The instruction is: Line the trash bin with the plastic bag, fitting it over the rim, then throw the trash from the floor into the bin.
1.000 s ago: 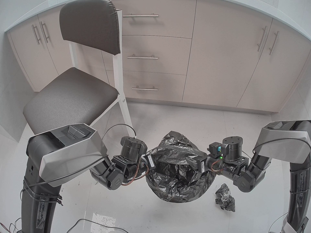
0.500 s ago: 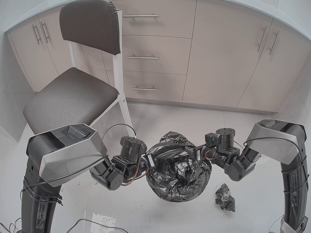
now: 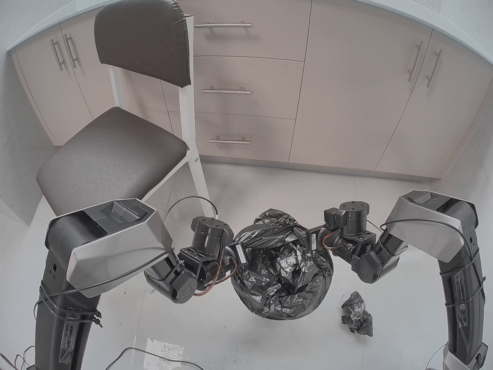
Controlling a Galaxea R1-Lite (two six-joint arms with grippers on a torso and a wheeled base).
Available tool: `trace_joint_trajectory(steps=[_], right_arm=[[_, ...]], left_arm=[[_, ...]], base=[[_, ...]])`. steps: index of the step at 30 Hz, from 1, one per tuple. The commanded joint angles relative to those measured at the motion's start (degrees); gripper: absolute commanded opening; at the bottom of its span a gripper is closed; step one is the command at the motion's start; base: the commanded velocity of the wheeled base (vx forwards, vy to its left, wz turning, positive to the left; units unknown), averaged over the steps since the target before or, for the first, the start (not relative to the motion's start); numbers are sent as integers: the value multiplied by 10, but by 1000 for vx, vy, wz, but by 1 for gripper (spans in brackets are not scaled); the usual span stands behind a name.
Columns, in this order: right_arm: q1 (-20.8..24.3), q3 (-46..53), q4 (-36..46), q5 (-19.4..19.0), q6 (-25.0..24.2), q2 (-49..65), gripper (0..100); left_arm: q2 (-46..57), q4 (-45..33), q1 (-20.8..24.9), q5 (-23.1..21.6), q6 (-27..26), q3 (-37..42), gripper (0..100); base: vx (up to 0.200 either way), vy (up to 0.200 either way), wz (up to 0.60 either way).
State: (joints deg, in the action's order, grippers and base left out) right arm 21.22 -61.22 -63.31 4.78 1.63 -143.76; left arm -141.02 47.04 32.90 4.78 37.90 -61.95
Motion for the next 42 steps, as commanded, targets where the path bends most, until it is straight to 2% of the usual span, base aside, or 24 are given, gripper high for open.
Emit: trace_joint_trajectory(steps=[1, 8, 9, 17, 22, 26, 30, 38, 42], right_arm=[[0, 1, -1, 0, 0, -1, 100], [0, -2, -1, 0, 0, -4, 100], [0, -2, -1, 0, 0, -4, 100], [0, -8, -2, -5, 0, -6, 100], [-8, -35, 1, -6, 0, -20, 100], [-15, -54, 16, -6, 0, -28, 100], [-25, -81, 25, -6, 0, -40, 100], [-29, -116, 51, -6, 0, -57, 100], [-29, -122, 53, -6, 0, -60, 100]], left_arm=[[-3, 1, 1, 30, 1, -3, 0], [-6, 0, 1, 37, -1, -4, 0], [-6, 0, 1, 37, -1, -4, 100], [-18, -13, 0, 40, -21, -28, 100], [-28, -69, -21, 43, -23, -76, 100], [-53, -136, -30, 82, -39, -143, 100], [-85, -166, -35, 118, -58, -191, 100], [-91, -180, -39, 121, -65, -209, 100], [-97, -193, -39, 120, -86, -220, 100]], base=[[0, 0, 0], [0, 0, 0], [0, 0, 0], [0, 0, 0], [0, 0, 0], [0, 0, 0], [0, 0, 0], [0, 0, 0], [0, 0, 0]])
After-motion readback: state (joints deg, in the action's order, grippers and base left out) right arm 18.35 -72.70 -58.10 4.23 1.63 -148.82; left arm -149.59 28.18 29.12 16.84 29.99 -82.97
